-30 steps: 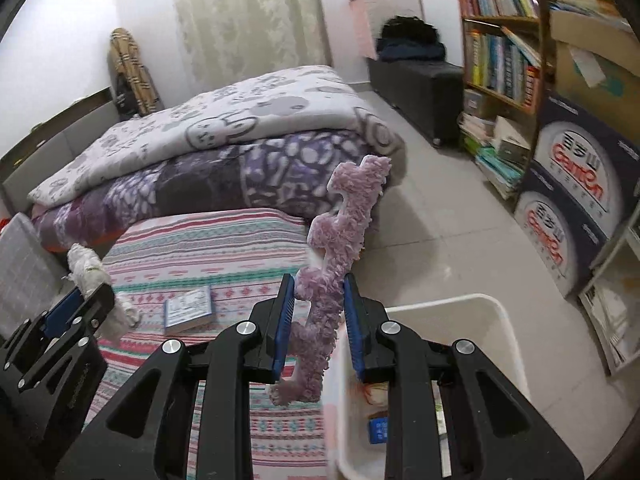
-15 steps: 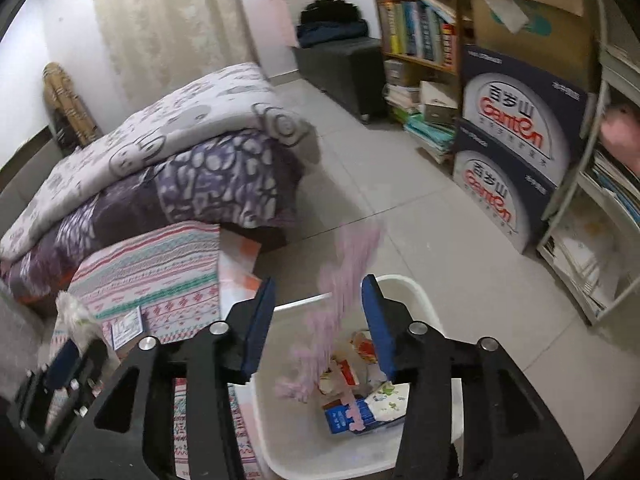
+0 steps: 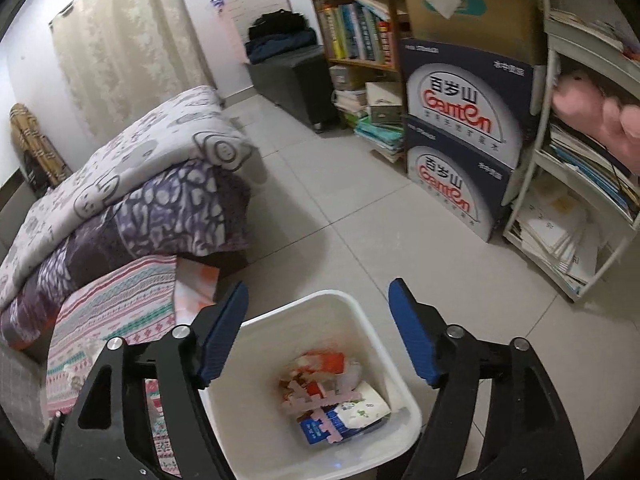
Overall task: Collect trash
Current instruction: 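Open the left tool over the white bin to drop the white tissue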
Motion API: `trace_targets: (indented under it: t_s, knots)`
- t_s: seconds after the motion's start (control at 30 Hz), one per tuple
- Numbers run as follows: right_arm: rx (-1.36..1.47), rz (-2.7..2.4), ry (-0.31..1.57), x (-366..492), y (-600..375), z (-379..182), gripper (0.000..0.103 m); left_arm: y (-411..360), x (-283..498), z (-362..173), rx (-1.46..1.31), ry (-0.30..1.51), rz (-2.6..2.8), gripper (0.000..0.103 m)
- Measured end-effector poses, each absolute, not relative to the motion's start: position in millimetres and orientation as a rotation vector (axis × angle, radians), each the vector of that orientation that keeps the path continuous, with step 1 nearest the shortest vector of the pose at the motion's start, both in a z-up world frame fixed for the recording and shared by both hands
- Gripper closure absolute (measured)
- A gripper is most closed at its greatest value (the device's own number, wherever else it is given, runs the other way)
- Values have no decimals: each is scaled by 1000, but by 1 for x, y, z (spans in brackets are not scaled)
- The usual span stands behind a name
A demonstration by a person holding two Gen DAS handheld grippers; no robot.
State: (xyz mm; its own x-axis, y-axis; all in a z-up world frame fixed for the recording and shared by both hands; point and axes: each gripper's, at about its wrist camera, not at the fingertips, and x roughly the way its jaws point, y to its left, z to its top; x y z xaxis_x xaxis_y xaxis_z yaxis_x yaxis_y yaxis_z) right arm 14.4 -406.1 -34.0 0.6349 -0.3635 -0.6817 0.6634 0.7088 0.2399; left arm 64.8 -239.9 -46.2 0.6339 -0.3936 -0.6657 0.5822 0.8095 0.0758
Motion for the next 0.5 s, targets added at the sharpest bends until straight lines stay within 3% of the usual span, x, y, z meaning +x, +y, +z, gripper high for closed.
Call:
trace_targets:
  t_s: [0.13, 0.27, 0.43, 0.5]
  knots:
    - [533, -646, 645, 9, -417, -36, 23, -251, 64, -54, 292, 724, -623, 68]
    - [552, -651, 641, 7, -421, -36, 22, -259, 60, -59, 288, 739, -679, 46]
    - [550, -642, 644, 13, -415, -35, 16, -260, 58, -62, 304, 740, -703, 29]
    - [552, -637, 645, 16, -411, -35, 14, -257, 61, -62, 308, 747, -699, 27]
